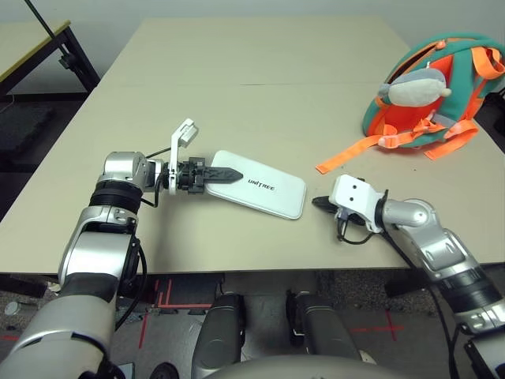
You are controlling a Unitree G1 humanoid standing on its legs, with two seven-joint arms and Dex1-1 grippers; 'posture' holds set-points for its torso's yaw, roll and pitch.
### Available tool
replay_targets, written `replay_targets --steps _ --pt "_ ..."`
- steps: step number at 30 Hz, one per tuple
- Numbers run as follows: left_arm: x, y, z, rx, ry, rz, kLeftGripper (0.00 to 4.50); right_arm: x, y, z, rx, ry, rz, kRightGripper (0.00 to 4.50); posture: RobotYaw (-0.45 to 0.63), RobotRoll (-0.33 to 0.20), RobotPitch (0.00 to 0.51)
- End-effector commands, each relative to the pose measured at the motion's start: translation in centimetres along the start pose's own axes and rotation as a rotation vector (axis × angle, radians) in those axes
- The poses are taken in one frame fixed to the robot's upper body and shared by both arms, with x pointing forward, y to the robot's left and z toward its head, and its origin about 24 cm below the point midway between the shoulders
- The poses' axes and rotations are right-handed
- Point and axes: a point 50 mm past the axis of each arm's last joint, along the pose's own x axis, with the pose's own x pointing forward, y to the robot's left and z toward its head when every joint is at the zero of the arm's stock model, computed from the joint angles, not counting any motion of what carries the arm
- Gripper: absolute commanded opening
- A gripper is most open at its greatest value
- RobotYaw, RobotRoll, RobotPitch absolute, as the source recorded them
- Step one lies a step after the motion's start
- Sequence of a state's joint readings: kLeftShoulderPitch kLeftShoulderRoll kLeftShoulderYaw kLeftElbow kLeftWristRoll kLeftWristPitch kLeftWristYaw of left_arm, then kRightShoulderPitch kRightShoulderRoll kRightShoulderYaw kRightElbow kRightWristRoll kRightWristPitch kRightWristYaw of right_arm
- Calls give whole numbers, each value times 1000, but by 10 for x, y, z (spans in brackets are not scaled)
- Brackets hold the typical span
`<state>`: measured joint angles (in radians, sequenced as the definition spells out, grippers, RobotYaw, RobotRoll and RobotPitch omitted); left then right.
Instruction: Put the pencil case into the backpack and zip it.
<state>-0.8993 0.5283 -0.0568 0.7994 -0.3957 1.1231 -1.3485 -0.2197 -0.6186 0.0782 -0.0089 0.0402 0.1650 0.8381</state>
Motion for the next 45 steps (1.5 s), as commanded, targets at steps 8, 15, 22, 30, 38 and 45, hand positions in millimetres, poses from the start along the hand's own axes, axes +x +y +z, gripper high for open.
replay_targets --steps 8,15,22,30,38,45 --pt "-18 -20 38 107 -234 34 1381 -105 -67 -23 331 -31 -577 2082 30 0 121" --pt "-25 -33 48 158 -302 14 1343 -112 -86 -20 467 -149 -718 4500 41 0 119" --pt "-28 -36 45 161 -332 13 1343 -99 -125 -24 503 -175 -837 4500 71 0 109" --pt "-34 -34 42 149 -376 35 1342 -88 -150 -30 516 -186 -887 4500 99 0 96" --pt "-34 -32 39 142 -392 39 1337 -74 -158 -32 518 -182 -901 4119 111 0 92" --pt "-34 -32 39 141 -401 42 1337 -74 -157 -30 498 -261 -891 1574 115 0 94"
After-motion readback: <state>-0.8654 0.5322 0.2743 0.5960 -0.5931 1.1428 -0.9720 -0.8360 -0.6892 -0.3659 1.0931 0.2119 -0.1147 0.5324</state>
